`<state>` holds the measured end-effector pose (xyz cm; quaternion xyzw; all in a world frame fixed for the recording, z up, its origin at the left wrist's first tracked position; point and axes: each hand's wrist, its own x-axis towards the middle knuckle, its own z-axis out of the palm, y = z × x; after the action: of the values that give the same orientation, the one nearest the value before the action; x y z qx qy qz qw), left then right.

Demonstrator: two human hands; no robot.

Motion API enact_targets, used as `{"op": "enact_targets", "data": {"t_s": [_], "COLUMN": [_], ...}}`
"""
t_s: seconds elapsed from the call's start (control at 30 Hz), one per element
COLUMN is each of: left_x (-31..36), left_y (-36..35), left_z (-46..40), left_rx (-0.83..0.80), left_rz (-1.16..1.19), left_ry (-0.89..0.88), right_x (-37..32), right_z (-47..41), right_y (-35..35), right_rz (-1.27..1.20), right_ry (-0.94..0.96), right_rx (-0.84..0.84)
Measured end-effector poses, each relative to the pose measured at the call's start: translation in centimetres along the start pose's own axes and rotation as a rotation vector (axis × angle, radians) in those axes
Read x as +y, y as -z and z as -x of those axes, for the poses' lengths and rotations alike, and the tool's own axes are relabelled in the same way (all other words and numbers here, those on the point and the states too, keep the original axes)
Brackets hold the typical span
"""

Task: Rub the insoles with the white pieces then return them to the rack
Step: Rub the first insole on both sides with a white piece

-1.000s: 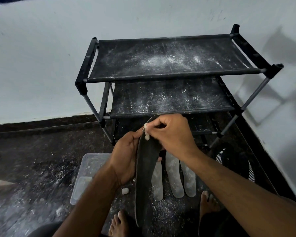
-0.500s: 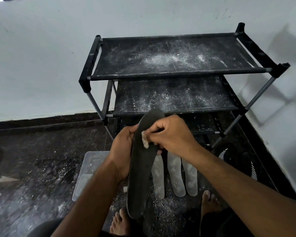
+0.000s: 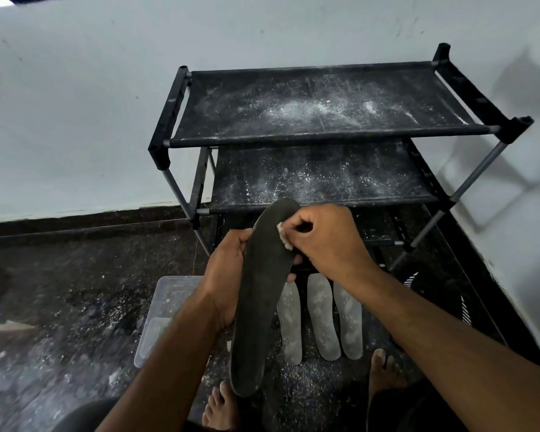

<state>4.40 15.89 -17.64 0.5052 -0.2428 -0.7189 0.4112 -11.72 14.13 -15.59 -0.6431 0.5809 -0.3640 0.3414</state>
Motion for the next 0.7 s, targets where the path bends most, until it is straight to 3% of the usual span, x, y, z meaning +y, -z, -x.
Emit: {"op": "enact_targets", "data": {"t_s": [0.1,0.2,0.27,0.47,0.63,0.7], "left_x": [0.0,-0.3,-0.3,0.0,-0.1,-0.1], "left_y": [0.0,0.7,0.9,0.4,1.7,1.9], "left_z": [-0.1,-0.6,-0.5,-0.5,-1.0,-1.2], "left_rx": [-0.009,0.047,0.042,-0.061,-0.048,-0.043], "left_rz": [0.005,-0.07,-0.101,0.046,-0.005,0.018], "left_ry": [-0.004,-0.047,-0.068,-0.002,-0.001,0.004], "right_x": [-0.1,-0.2,-0.3,0.3,-0.6,-0.7], "right_z": [0.1,0.8,0.9,-0.1,1.7,1.5], "right_y": [0.3,-0.6,-0.7,0.2,-1.6,-1.5], "right_rz": [0.003,0.047,0.066,0.084,0.142,0.128], "right_ry": [0.018,-0.002,0.022,0.066,0.184,0.199], "right_rx": [0.061,-0.226,-0.315,0.04,-0.295,-0.303]}}
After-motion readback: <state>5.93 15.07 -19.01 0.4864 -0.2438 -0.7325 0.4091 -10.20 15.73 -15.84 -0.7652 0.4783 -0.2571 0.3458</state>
